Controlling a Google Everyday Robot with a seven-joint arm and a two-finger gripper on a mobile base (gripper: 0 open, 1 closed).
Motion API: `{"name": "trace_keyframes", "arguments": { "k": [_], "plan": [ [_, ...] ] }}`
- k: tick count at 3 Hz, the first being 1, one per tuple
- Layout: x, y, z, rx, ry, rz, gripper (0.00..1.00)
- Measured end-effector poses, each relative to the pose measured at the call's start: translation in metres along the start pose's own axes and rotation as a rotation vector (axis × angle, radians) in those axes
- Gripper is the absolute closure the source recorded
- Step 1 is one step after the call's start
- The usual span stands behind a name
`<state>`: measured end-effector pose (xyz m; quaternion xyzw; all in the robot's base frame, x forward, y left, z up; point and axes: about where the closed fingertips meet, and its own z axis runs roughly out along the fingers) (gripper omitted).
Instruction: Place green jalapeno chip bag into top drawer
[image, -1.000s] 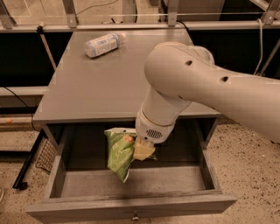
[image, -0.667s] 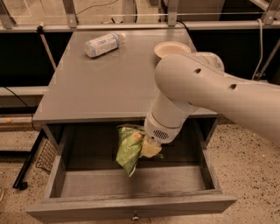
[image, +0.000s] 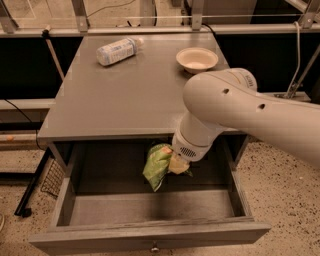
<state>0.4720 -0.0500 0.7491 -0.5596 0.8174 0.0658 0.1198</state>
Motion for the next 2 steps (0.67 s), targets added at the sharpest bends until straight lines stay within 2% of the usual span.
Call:
{"name": "trace_keyframes", "arguments": {
  "k": [1, 2],
  "plan": [
    [0.0137, -0.0106, 0.0176, 0.016, 0.008, 0.061, 1.00],
    [0.0206, -0.0151, 0.0256, 0.029, -0.004, 0.098, 1.00]
  ]
}}
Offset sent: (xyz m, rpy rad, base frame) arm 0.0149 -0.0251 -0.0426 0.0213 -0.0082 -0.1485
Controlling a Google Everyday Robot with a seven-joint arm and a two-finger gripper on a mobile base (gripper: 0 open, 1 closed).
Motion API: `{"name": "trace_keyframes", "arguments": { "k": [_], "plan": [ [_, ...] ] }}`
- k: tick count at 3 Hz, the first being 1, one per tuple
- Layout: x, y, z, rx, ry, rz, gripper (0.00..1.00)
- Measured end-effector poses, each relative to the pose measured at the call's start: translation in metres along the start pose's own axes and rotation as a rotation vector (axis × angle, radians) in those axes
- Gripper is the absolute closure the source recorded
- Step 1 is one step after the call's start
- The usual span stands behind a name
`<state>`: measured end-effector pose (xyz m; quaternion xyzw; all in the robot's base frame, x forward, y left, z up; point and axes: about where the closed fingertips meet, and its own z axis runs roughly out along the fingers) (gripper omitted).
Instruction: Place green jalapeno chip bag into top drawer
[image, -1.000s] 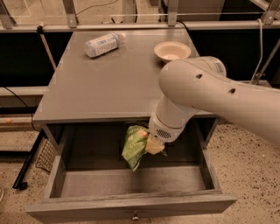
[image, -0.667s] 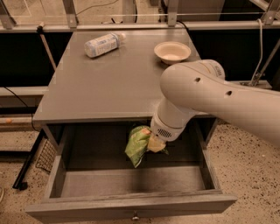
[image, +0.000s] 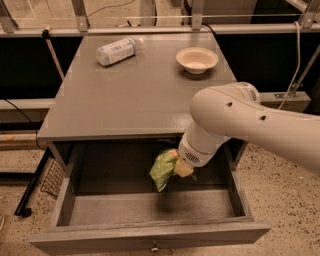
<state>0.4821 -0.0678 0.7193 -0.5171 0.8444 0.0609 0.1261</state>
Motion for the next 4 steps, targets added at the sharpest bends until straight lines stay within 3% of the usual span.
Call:
{"name": "trace_keyframes", "arguments": {
  "k": [1, 3, 4],
  "plan": [
    [-0.0001, 0.0003, -0.0006, 0.002, -0.001, -0.001, 0.84],
    [-0.0002, 0.0014, -0.0022, 0.005, 0.000, -0.003, 0.36],
    [-0.0002, 0.0021, -0.0032, 0.007, 0.000, -0.005, 0.07]
  ]
}}
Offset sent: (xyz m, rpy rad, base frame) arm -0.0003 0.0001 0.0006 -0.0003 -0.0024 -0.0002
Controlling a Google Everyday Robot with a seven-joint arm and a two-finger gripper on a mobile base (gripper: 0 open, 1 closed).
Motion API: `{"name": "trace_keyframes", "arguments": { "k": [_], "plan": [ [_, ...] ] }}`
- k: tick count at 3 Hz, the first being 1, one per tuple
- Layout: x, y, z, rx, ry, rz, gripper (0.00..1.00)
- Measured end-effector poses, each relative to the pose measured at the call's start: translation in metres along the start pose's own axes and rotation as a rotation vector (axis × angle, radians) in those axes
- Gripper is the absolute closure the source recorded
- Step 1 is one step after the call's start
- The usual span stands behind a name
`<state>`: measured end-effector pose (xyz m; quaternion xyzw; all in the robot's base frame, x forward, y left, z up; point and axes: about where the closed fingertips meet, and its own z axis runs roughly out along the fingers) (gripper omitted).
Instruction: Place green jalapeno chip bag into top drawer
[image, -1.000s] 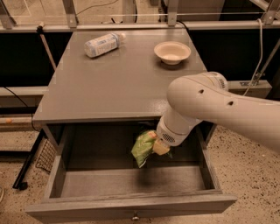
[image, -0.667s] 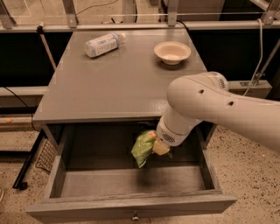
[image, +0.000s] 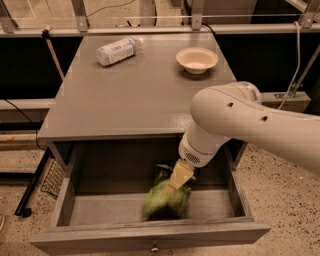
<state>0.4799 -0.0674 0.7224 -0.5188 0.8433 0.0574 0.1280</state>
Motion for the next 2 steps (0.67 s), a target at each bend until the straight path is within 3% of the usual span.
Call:
{"name": "trace_keyframes", "arguments": {
  "k": [1, 2],
  "plan": [
    [0.0000, 0.0003, -0.0005, 0.001, 0.000, -0.001, 0.00],
    [0.0000, 0.0003, -0.0005, 0.001, 0.000, -0.001, 0.00]
  ]
}}
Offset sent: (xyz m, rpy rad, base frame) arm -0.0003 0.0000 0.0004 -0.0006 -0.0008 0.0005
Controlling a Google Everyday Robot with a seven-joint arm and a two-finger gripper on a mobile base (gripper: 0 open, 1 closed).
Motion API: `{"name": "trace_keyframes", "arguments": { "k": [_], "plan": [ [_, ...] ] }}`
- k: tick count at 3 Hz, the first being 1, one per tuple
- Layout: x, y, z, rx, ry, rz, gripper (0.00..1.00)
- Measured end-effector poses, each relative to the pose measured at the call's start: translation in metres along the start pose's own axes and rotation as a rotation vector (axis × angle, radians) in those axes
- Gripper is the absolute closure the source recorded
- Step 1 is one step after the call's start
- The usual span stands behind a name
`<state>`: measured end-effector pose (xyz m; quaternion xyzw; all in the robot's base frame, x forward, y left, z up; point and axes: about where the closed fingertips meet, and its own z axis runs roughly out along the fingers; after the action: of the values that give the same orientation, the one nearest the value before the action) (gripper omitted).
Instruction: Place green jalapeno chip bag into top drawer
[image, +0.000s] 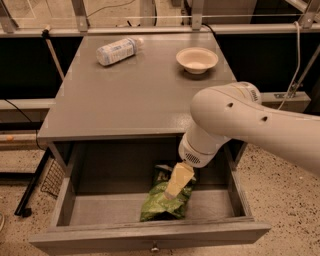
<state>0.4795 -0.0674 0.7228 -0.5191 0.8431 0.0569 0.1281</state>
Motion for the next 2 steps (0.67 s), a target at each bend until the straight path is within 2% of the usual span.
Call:
{"name": "trace_keyframes", "arguments": {
  "k": [1, 2],
  "plan": [
    [0.019, 0.003, -0.005, -0.002, -0.014, 0.040, 0.00],
    [0.049, 0.006, -0.016, 0.010, -0.043, 0.120, 0.00]
  ]
}}
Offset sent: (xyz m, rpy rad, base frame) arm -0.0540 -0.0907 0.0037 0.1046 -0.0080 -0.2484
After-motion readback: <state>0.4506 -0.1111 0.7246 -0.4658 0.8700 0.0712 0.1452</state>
